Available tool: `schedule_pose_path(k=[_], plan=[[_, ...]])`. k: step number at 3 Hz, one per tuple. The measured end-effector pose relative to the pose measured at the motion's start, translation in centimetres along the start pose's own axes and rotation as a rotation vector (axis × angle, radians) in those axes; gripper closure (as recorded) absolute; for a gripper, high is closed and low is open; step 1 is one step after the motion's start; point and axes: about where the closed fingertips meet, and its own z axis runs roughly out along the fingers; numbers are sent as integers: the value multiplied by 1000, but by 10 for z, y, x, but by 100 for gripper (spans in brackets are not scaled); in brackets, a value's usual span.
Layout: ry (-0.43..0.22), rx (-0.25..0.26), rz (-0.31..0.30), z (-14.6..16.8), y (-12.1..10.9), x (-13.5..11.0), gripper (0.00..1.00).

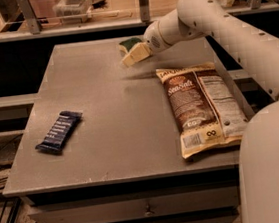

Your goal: Pick sponge

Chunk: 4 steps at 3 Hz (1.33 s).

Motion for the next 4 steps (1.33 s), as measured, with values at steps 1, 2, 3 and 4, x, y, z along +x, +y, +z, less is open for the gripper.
schedule_pose_path(k=[1, 2, 3, 4], plan=[[3, 13, 91, 22, -12, 13, 0], [35, 40, 96, 35, -19, 14, 32], [65, 52, 61, 38, -19, 9, 56], [104, 83, -36, 27, -15, -8, 78]])
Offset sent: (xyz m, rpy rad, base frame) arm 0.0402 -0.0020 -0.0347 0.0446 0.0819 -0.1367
